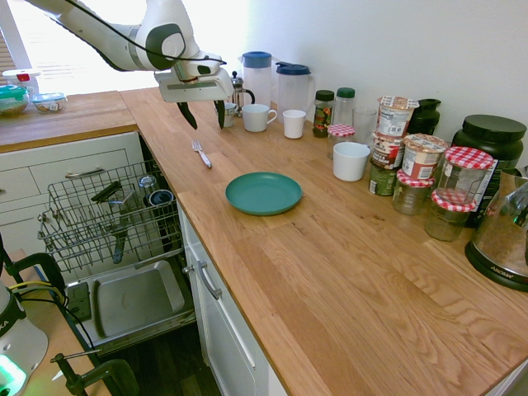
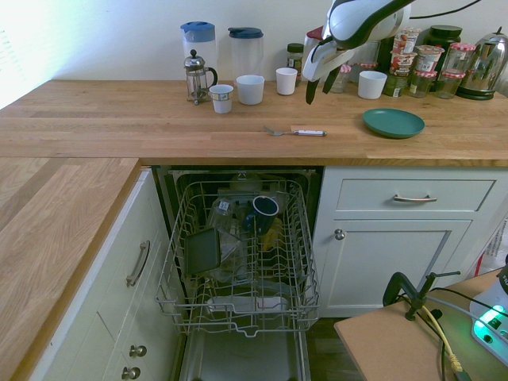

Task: Put the fork in the dishwasher

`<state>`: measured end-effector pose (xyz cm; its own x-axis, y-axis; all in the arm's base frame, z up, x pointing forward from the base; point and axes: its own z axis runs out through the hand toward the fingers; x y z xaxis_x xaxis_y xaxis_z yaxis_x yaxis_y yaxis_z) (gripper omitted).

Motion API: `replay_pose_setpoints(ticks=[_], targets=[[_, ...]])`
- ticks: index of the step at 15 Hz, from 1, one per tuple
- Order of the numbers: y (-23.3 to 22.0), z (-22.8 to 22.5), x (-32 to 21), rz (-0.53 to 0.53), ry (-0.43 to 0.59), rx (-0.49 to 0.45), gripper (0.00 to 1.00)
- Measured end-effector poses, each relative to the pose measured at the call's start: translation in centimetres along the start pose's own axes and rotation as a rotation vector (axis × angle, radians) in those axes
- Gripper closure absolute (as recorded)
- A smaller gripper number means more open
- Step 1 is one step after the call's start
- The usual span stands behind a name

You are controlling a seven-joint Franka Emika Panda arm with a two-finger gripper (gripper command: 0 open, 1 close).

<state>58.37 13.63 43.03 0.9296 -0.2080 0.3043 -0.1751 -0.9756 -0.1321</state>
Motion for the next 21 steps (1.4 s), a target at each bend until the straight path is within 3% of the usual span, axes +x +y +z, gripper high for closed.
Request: replay_pose_setpoints(ticks=[21], targets=[[-4.4,7.6,-0.4,-0.501,-0.206,-0.019,0.00]])
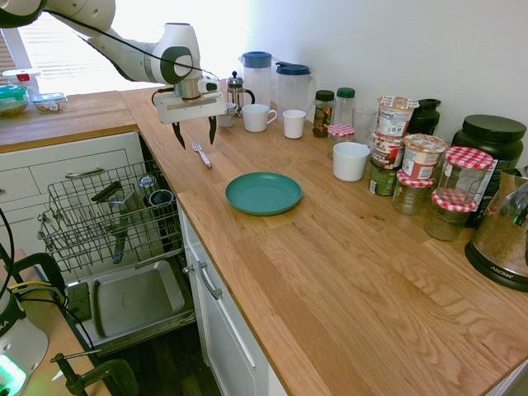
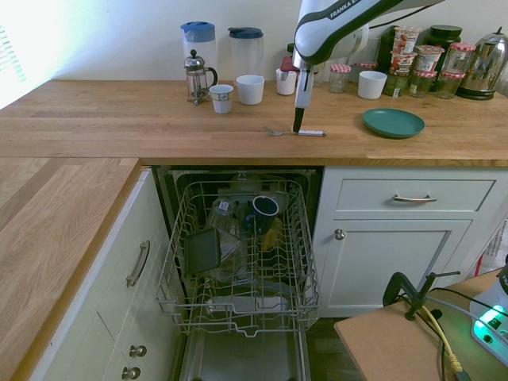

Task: Put the fork in the dishwasher

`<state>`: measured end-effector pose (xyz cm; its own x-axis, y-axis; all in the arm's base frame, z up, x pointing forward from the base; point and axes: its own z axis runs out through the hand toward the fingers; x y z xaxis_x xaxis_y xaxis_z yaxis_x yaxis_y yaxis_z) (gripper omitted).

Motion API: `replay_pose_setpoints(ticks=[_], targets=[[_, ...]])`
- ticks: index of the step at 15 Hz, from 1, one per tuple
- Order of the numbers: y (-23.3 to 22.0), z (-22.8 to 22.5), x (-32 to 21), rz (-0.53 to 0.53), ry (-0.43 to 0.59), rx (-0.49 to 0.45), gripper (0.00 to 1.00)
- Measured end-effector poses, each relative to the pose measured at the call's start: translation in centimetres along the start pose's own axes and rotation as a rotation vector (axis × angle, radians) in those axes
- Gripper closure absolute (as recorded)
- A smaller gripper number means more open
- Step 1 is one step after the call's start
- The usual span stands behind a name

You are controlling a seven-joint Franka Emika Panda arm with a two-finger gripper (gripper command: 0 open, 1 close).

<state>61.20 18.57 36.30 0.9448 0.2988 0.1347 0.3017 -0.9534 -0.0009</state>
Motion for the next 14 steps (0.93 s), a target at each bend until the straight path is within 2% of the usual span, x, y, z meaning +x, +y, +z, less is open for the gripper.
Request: replay_pose_setpoints(ticks=[8,9,14], targets=[[0.4,2.0,1.7,-0.022,-0.075,-0.012,0.00],[0.4,2.3,2.0,-0.024,-0.081,-0.013,1.00],[0.2,2.9,2.3,-0.028,-0.096,-0.013,1.00]])
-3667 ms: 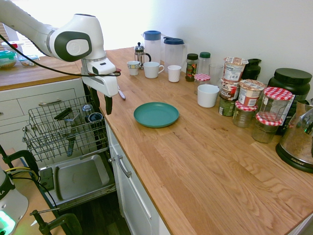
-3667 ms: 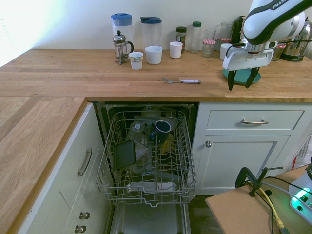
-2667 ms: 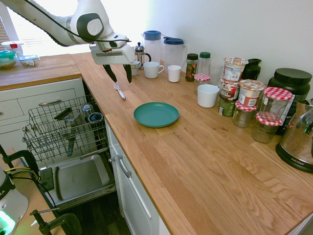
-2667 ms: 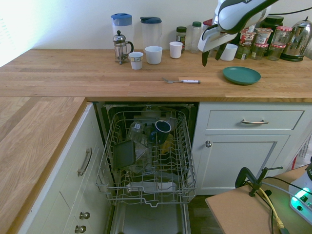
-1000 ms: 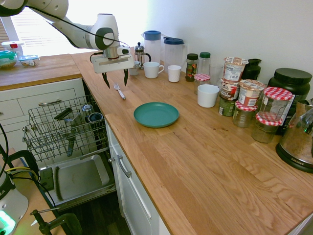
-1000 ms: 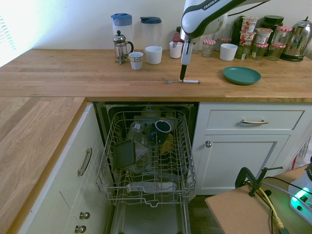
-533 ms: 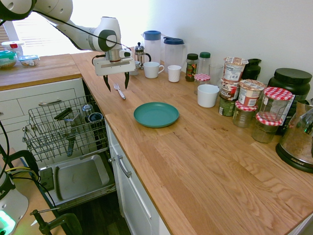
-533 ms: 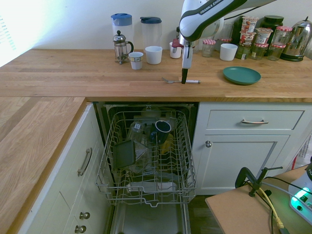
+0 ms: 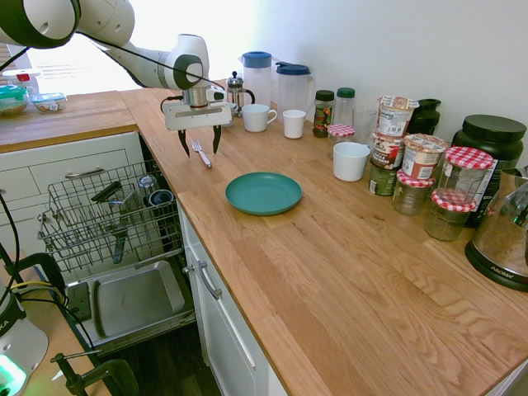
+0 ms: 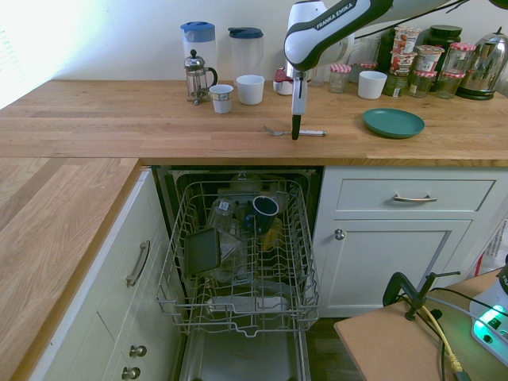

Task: Put the fork in the dishwasher

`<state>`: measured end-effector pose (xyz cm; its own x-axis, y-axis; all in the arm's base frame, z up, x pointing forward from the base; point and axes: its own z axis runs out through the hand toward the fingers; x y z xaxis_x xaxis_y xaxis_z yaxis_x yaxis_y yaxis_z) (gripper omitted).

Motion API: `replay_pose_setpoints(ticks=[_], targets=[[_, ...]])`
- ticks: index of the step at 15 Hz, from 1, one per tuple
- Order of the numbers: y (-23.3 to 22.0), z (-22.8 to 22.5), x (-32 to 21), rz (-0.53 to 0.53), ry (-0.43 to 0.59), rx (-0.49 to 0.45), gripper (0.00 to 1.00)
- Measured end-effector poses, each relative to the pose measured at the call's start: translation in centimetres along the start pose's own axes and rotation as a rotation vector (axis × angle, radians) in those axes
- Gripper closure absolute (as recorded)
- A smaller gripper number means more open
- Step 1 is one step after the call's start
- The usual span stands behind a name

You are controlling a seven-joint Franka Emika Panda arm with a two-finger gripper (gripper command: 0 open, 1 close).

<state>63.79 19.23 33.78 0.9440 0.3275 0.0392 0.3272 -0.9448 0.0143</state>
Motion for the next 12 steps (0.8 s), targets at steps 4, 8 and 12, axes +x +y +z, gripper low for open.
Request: replay_pose_setpoints(ticks=[4,8,12], targets=[[0.19,0.22,0.00,0.000,-0.006,-0.005,1.00],[0.22,0.26,0.03,0.000,-0.005,-0.006,1.00],[0.28,0.28,0.06,0.005,-0.004,-0.007,1.00]])
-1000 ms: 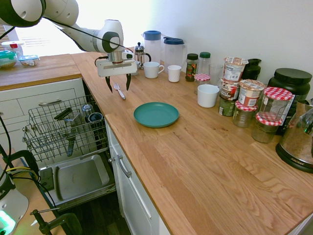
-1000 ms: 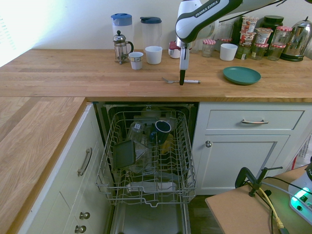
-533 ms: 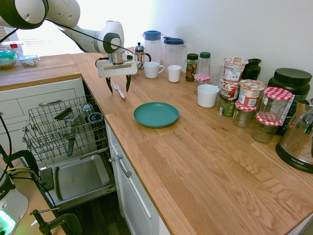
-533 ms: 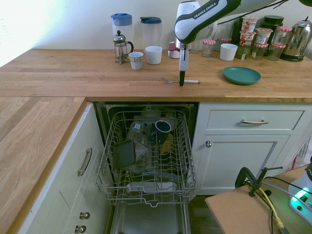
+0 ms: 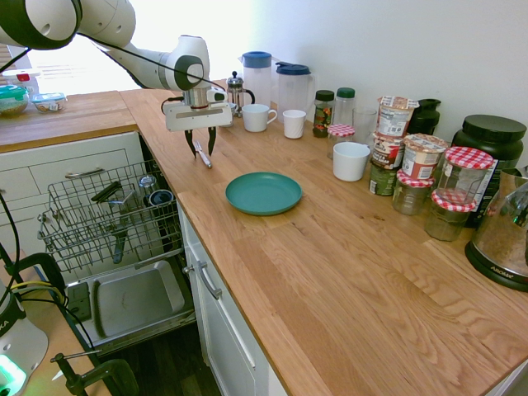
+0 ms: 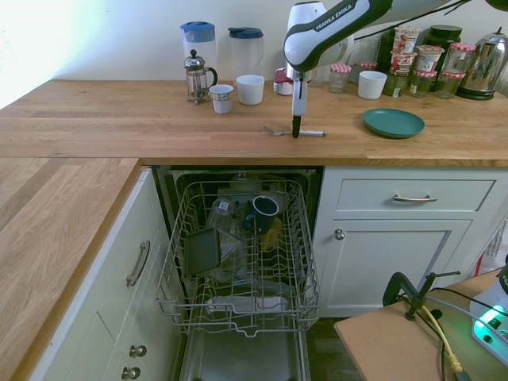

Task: Put the fork in the dishwasher

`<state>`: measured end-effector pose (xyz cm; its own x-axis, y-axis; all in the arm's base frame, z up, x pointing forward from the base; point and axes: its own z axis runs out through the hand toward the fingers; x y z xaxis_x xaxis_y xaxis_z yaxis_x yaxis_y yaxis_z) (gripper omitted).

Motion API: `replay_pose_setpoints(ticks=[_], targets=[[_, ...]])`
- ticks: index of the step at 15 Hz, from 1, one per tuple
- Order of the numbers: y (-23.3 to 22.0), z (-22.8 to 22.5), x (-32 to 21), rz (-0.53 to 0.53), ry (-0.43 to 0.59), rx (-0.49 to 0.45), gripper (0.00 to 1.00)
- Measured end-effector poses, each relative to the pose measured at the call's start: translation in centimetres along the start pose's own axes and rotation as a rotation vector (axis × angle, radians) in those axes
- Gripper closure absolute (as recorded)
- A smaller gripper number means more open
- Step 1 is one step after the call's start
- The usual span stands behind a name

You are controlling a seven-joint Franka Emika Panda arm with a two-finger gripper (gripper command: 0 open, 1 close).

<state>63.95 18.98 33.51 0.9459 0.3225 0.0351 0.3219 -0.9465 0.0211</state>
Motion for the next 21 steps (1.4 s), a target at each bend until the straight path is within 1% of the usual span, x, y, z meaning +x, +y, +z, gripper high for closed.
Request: replay_pose_setpoints(ticks=[5,8,11,16,21], targets=[[0.5,0.0,0.0,0.067,0.003,-0.003,1.00],[0.3,-0.2,0.4,0.173,0.042,-0.004,1.00],[-0.1,-1.0,0.9,0.301,0.094,0.002,1.00],[-1.3,-6.4,0.8,0.497,0.188,0.022,1.00],[-4.8,-10.8,-1.7,0.716,0.210,0.052,1.00]])
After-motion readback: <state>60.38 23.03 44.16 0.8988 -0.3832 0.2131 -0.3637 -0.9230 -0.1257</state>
